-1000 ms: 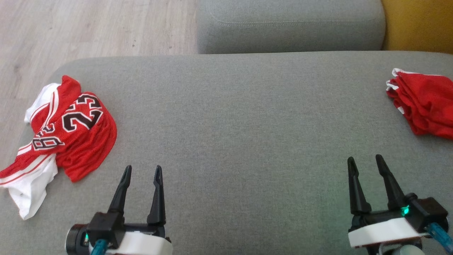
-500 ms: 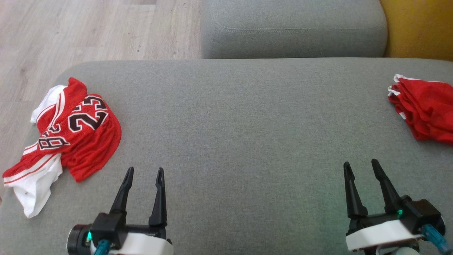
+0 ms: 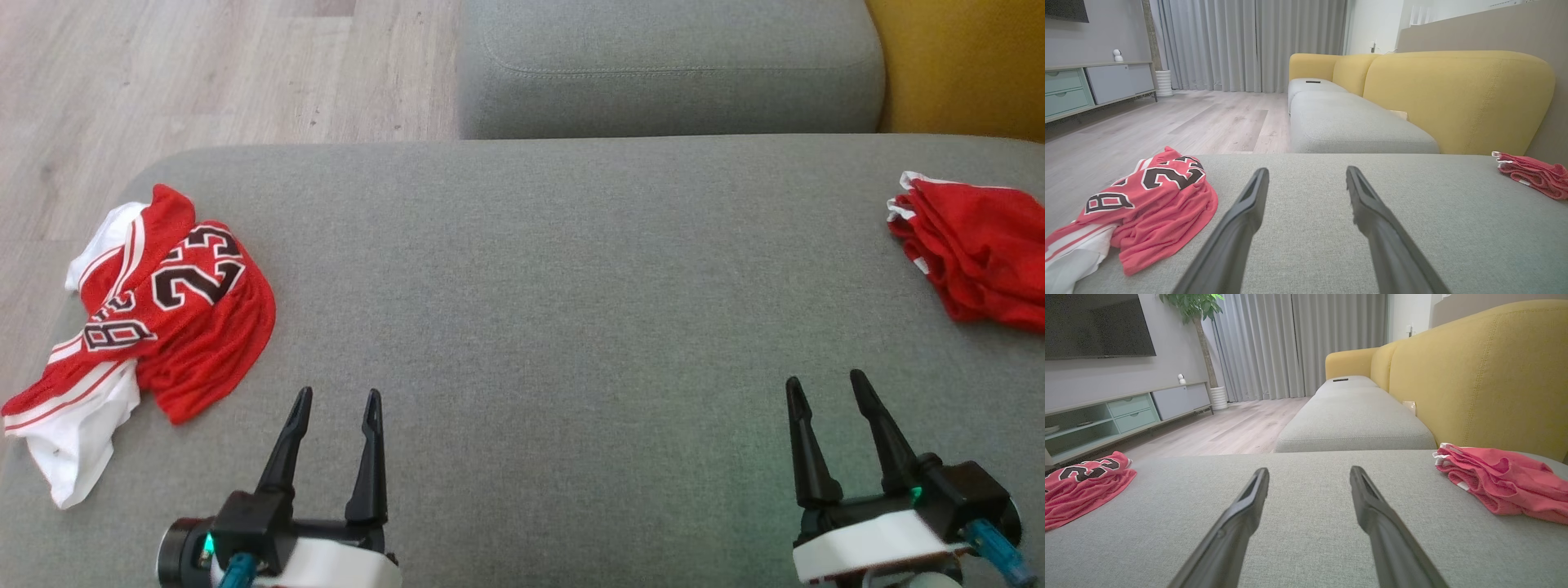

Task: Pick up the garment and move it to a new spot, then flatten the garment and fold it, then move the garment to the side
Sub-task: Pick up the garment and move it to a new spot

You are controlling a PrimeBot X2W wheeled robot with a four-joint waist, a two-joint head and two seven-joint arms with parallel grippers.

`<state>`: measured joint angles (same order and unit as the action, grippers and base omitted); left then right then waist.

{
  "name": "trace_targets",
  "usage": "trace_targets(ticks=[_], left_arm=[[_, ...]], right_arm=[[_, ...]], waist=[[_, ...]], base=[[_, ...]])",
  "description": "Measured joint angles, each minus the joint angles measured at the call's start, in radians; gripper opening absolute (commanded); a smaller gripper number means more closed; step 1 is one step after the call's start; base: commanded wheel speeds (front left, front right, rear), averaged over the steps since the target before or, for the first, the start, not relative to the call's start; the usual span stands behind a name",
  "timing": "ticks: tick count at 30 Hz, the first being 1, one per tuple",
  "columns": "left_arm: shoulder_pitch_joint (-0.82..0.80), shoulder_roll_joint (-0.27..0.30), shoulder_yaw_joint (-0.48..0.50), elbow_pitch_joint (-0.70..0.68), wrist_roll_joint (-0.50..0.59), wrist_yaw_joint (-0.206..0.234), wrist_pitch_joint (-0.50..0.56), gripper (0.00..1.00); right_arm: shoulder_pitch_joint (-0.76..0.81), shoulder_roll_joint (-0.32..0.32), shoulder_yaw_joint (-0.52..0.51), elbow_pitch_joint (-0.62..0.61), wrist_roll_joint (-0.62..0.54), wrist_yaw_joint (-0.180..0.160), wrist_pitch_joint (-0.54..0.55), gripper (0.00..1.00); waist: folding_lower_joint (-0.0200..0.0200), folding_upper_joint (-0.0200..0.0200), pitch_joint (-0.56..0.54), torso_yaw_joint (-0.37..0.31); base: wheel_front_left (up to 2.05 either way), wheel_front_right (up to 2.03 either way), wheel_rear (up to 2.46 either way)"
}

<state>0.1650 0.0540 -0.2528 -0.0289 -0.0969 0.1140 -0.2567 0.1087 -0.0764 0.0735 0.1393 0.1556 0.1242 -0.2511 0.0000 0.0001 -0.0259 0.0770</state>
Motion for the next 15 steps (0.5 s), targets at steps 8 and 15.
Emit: trace_targets(ticks=[8, 15], left_arm=[[-0.001, 0.0, -0.006, 0.013, 0.0, -0.001, 0.0, 1.0], [-0.002, 0.0, 0.003, 0.02, 0.011, -0.002, 0.0, 1.0]], right_arm=[[0.006, 0.0, -0.012, 0.002, -0.009, 0.0, 0.0, 1.0], [0.013, 0.015, -0.01, 0.012, -0.012, 0.0, 0.0, 1.0]], waist=[[0.0, 0.0, 0.005, 0.028], [0.0, 0.0, 0.004, 0.11]], base=[[0.0, 0.0, 0.0], [0.0, 0.0, 0.0]])
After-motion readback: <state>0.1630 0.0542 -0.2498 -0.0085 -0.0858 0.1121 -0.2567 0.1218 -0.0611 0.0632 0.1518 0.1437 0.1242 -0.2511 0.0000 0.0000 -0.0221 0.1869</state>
